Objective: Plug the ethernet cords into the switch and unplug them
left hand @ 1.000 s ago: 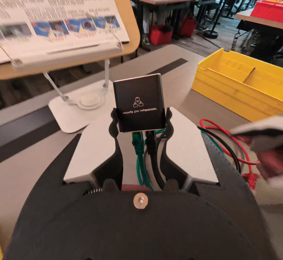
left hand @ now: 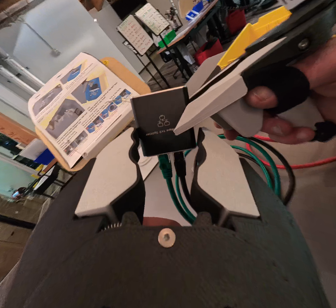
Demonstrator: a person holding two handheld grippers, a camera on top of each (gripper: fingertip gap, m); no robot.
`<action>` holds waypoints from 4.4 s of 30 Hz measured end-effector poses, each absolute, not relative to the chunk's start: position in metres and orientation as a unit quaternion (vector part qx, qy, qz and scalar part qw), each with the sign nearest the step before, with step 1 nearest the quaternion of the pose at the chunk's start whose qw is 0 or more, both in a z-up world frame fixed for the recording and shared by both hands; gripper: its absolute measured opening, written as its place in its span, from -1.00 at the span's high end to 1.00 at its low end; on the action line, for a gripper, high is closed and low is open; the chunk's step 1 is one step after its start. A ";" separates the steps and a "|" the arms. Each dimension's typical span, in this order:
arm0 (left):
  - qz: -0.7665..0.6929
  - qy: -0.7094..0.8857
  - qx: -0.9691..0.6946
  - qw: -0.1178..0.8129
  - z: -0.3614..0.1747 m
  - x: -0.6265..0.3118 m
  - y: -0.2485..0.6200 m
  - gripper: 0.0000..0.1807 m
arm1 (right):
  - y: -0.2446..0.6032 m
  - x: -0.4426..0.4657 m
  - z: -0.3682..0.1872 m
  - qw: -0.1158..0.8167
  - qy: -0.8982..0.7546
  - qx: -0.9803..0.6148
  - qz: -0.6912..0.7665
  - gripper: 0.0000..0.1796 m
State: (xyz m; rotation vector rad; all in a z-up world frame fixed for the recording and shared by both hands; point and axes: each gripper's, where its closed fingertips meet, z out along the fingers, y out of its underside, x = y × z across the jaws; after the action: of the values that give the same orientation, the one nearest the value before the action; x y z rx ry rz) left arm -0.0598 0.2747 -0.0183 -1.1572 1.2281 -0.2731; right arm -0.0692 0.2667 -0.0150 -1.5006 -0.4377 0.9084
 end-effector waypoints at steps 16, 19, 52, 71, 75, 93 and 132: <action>-0.066 0.768 -0.516 0.373 -0.036 -0.083 0.252 0.45 | 0.240 -0.089 -0.051 0.489 -0.498 -0.684 0.214 0.76; -0.103 0.777 -0.520 0.340 -0.045 -0.086 0.241 0.62 | 0.235 -0.092 -0.054 0.483 -0.522 -0.672 0.206 0.76; -0.612 0.225 -0.653 0.386 -0.018 -0.066 0.265 0.72 | 0.273 -0.056 -0.065 0.613 -0.412 -0.667 -0.099 0.49; -0.089 0.640 -0.439 0.625 -0.014 -0.072 0.239 0.18 | 0.243 -0.059 -0.088 0.501 -0.495 -0.703 0.094 0.77; -0.040 0.698 -0.402 0.591 -0.027 -0.063 0.227 0.12 | 0.239 -0.057 -0.097 0.477 -0.504 -0.713 0.103 0.77; 0.090 0.766 -0.315 0.553 -0.065 -0.047 0.226 0.51 | 0.207 -0.058 -0.094 0.428 -0.557 -0.690 0.174 0.75; 0.046 0.727 -0.411 0.548 -0.039 -0.047 0.262 0.55 | 0.216 -0.044 -0.008 0.609 -0.598 -0.509 -0.114 0.77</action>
State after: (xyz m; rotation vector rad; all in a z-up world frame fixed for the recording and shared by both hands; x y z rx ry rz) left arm -0.0470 0.2622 -0.0393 -0.9749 1.7228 0.1084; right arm -0.0440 0.2158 -0.0080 -1.1759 -1.3807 -0.2626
